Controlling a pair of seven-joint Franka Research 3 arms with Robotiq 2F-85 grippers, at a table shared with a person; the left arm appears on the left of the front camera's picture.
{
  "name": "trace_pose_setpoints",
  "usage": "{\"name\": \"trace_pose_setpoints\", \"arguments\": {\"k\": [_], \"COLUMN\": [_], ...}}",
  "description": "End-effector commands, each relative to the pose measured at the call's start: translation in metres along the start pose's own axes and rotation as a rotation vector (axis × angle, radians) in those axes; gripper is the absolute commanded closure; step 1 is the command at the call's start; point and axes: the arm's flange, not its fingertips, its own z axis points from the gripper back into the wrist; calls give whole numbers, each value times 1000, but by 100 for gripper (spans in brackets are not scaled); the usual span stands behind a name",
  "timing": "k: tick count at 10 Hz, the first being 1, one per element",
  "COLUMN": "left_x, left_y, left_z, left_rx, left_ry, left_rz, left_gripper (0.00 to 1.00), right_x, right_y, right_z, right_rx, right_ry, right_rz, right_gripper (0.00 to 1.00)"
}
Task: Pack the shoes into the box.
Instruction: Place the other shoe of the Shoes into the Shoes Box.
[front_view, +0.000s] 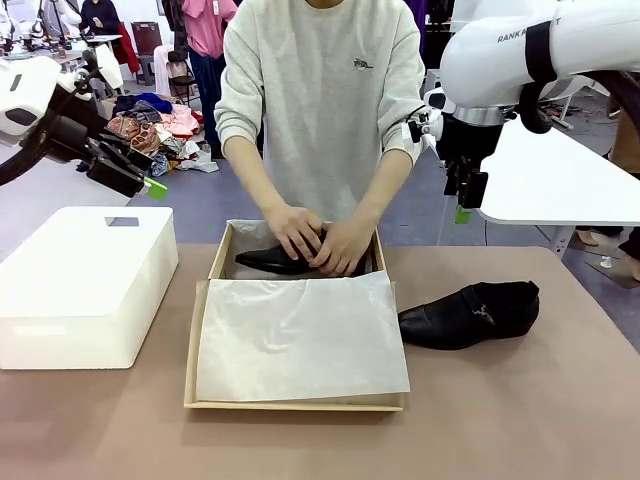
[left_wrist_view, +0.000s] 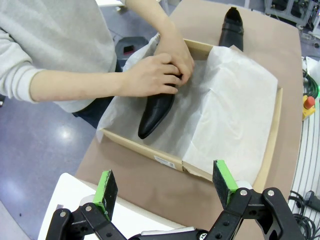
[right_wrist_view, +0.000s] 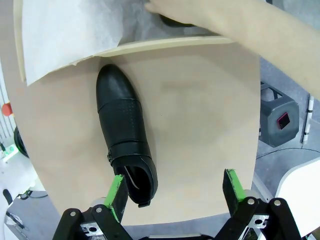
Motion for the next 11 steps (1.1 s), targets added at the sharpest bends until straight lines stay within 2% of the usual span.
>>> {"name": "trace_pose_setpoints", "arguments": {"k": [1, 3, 6, 11], "left_x": [-1, -1, -1, -1], "left_y": [3, 3, 3, 3], "left_z": [0, 0, 0, 0], "left_rx": [-10, -10, -10, -10], "left_ry": [-15, -15, -15, -15], "left_rz": [-11, -11, -11, -11], "left_gripper": [0, 0, 0, 0], "right_x": [-10, -36, -75, -102], "right_y": [4, 11, 18, 35], "right_z": [-7, -18, -41, -87], "right_rx": [-22, -65, -47, -61], "right_ry": [6, 14, 10, -12], "right_rz": [3, 5, 13, 27], "right_gripper": [0, 0, 0, 0]}}
